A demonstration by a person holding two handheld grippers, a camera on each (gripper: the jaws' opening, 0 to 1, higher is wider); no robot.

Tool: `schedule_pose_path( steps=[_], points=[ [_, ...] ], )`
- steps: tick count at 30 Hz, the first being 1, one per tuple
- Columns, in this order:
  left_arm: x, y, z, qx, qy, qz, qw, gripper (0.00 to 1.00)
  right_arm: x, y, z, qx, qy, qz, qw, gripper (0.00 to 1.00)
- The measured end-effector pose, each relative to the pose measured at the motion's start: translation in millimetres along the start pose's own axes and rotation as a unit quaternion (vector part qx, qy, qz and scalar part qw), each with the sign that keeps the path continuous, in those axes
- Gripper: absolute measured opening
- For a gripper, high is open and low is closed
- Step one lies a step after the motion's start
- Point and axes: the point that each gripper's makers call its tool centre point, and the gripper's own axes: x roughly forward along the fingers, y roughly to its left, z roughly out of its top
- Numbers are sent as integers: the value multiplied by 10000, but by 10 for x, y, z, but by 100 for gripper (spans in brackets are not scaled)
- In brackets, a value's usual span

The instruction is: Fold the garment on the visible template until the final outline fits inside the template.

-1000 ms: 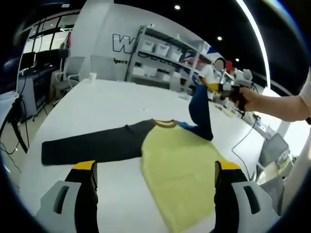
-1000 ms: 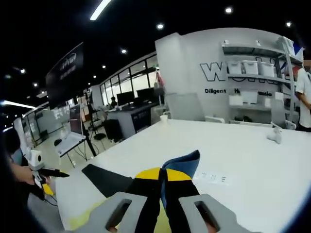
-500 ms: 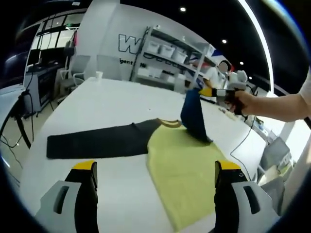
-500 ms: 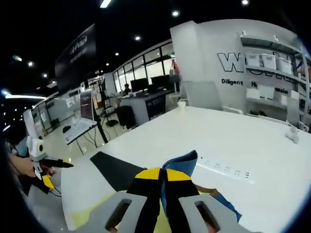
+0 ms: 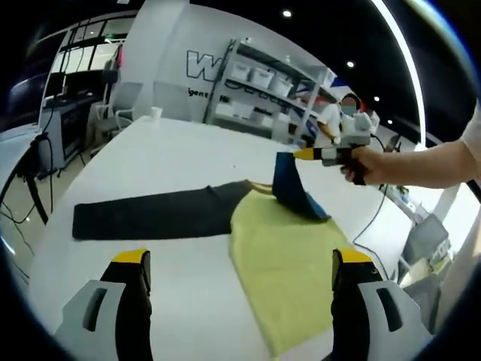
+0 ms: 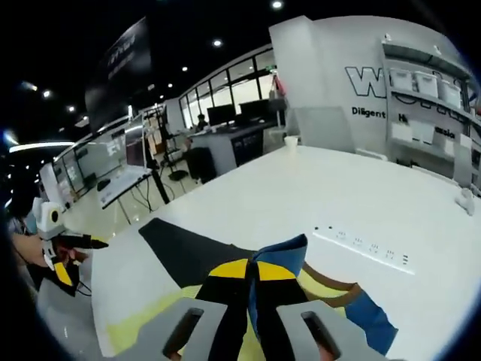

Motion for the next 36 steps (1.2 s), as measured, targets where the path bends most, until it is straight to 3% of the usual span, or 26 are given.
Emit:
schedule_pose_path(
  steps=[10,19,36],
  points=[
    [8,0,-76,-55,91,10,9999,99,356,168,-275,-325,394,144,9986,0],
    [49,-1,-125,-125,161,14,9998,99,650,312,-636,-841,901,200,9922,0],
    [136,61,-193,-166,328,29,9993,98,808,544,-924,-1737,1220,338,9766,0]
  ],
)
